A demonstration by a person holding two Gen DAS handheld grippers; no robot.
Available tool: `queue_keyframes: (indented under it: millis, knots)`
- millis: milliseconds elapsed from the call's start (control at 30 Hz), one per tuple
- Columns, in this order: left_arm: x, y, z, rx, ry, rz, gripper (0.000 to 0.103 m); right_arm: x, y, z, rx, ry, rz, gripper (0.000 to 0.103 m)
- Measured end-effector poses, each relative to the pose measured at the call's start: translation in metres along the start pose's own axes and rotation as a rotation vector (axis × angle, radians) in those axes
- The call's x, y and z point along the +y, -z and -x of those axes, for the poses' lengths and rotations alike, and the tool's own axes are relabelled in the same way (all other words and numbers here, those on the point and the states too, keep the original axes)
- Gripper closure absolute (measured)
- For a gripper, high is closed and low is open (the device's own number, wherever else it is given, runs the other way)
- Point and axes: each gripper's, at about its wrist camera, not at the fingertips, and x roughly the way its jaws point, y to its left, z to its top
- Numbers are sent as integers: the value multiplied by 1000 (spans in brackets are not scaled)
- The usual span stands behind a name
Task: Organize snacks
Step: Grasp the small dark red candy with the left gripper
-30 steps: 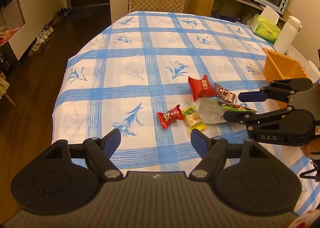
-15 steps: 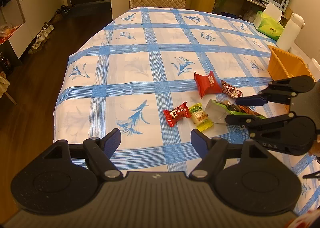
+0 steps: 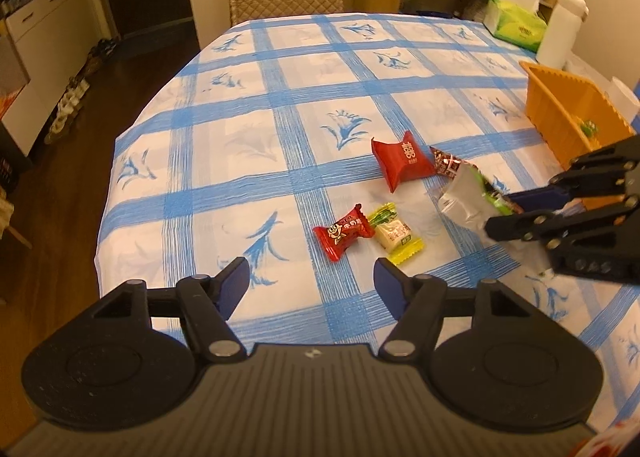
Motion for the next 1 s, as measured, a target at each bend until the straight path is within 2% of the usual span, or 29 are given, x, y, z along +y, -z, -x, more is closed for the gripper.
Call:
queue_keyframes:
  millis: [333,733,967,1000]
  knots:
    - [-9,-9,-25,19,-8,-119,48,-8,-5,13,-1,-19,-137,81]
    - [-21,-24,-47,27,-1,-182,63,-20,3,20,-9,-22,-205,80]
    - [-23,-25,-48,42,24,-160,89,-25,6,23,-11,-20,-224,81]
    - [-23,-25,-48,44,24,-154,89,-26,6,23,-11,-21,-224,81]
